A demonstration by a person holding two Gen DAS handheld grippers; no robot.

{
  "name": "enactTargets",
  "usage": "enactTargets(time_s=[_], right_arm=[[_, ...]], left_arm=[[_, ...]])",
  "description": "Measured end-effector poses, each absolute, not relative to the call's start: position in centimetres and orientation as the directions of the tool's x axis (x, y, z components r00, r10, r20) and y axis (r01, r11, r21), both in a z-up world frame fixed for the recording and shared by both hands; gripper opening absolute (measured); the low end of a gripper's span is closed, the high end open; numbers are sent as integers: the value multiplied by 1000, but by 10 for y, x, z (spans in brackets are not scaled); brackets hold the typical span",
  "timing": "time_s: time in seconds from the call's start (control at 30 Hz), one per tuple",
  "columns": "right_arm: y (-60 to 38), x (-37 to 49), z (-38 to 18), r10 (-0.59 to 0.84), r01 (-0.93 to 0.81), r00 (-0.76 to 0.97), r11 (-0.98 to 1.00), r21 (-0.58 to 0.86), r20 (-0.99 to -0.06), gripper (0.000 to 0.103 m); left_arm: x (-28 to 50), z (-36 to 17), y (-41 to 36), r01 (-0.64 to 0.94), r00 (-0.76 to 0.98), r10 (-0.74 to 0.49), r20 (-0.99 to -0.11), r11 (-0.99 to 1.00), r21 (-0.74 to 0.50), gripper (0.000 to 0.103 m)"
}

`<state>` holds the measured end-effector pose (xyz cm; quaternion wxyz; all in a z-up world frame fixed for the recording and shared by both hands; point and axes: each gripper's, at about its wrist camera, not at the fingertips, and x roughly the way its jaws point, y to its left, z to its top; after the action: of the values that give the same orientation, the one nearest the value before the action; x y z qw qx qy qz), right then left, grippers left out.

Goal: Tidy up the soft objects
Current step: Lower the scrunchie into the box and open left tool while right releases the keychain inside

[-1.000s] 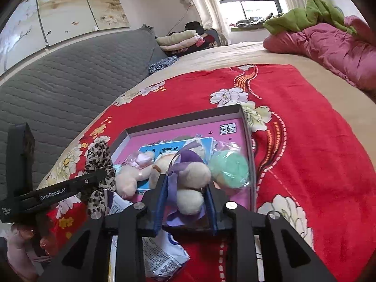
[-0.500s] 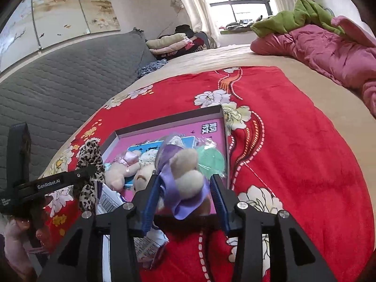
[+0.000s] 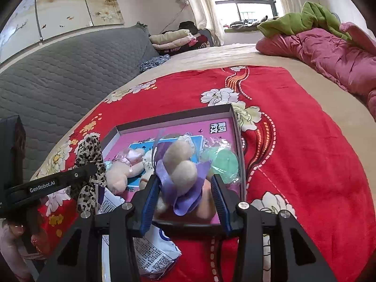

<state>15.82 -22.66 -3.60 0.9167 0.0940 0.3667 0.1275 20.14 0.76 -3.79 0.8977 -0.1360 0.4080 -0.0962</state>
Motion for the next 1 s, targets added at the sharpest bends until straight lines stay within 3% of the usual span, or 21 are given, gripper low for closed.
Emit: enactTargets(time_s=[0.2, 0.73, 0.9, 1.0], right_arm=[[-235, 157, -31, 287, -143, 714, 953, 269, -639, 52], [-236, 137, -15, 276, -166, 740, 959, 231, -614, 58], [-242, 131, -10, 273, -161, 745, 959, 233, -609, 58], [-244, 129, -7, 272, -159, 745, 959, 234, -610, 58]], left_arm=[[201, -36, 9, 63, 654, -289, -699, 942, -331, 14], [201, -33, 8, 53, 659, -265, -704, 950, -307, 14], [200, -28, 12, 45, 673, -258, -693, 950, -310, 24], [200, -26, 15, 30, 681, -249, -689, 949, -314, 36]])
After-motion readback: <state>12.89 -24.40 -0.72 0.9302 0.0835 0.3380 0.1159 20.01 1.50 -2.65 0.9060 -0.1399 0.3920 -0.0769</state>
